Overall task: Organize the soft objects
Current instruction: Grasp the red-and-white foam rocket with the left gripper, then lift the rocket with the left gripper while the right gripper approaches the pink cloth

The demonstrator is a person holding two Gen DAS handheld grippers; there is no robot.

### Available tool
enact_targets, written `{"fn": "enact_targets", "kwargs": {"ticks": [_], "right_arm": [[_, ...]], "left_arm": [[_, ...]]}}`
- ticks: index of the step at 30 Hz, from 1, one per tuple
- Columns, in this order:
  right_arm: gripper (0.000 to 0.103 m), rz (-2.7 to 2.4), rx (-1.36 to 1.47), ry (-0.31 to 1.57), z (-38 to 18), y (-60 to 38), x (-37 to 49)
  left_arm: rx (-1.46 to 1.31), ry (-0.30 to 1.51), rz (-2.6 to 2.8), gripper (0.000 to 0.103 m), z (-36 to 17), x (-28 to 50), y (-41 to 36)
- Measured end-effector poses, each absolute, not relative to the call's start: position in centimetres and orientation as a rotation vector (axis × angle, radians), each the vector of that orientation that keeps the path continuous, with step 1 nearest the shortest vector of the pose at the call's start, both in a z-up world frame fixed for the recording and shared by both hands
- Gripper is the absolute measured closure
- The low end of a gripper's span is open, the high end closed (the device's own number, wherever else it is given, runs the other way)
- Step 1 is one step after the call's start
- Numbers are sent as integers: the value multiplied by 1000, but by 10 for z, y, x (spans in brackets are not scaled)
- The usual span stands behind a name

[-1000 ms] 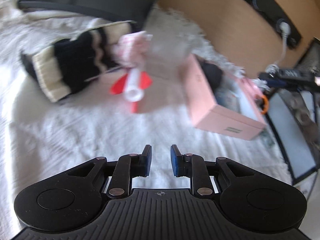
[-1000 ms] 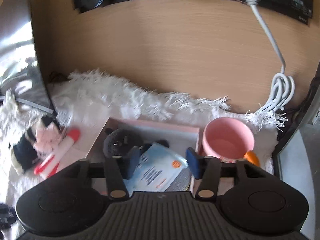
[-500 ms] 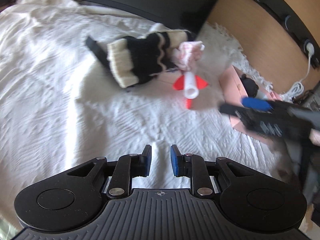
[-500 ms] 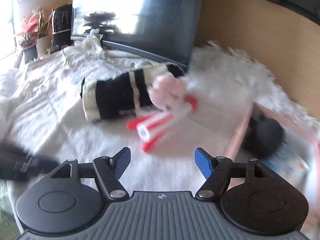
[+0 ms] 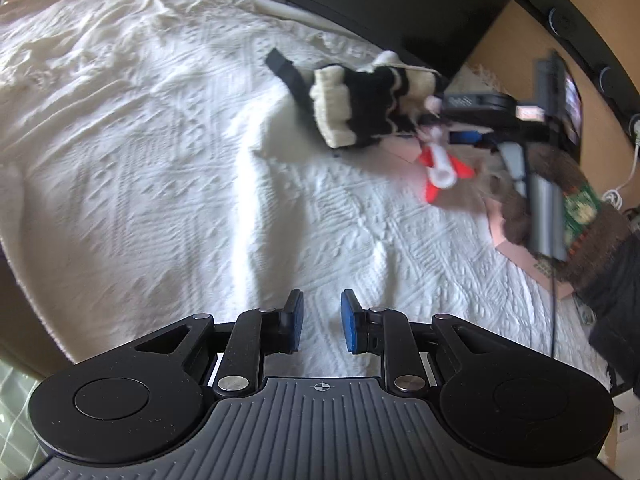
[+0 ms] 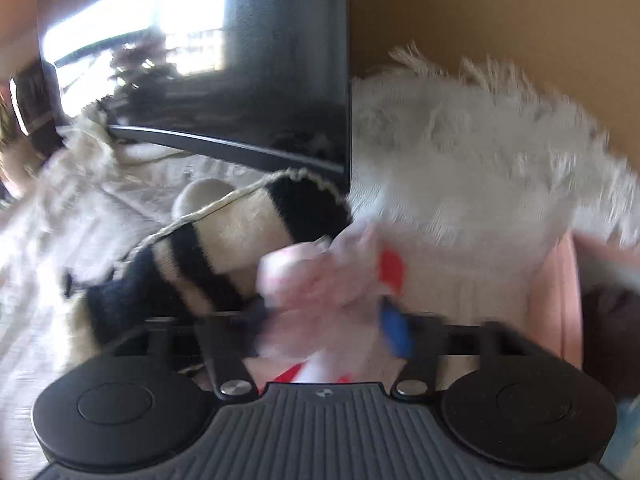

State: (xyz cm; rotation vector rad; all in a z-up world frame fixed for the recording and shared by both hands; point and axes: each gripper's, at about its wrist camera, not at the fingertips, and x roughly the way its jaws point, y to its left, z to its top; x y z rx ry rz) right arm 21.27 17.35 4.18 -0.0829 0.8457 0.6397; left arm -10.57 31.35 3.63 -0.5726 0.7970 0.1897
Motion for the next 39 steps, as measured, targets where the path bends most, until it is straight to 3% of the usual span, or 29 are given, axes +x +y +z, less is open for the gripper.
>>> {"fn": "enact_targets", "kwargs": {"ticks": [1,4,12,17,20,22,23,29,36,39], "right_arm": [[88,651,-76,862,43,167,209],[91,702,-86,868,53,142,179],[92,754,-29,961,68,45,90],[91,557,-84,909,66,-24,56],[77,453,-90,896,62,-54,49],[49,400,-49,892,61,-71,46],[45,380,-40,880,61,-76,44],[39,331,-91,825,57,-96,24],[31,293,-40,886,29,-103,29],[22,299,11,932,18,-106,35]], "left_arm": [[-575,798,190,81,36,-105,316],[-568,800,171,81,35,-96,318],[-492,792,-7,81,51,-33,293],[-430,744,-102,81,73,34,274],[-413,726,-115,80,84,84,266],[-367,748,-73,80,83,119,257],[-327,768,-51,80,80,132,253],[-225,911,8,79,48,180,233],[-153,890,33,75,42,193,219],[-129,893,40,72,40,196,217]]}}
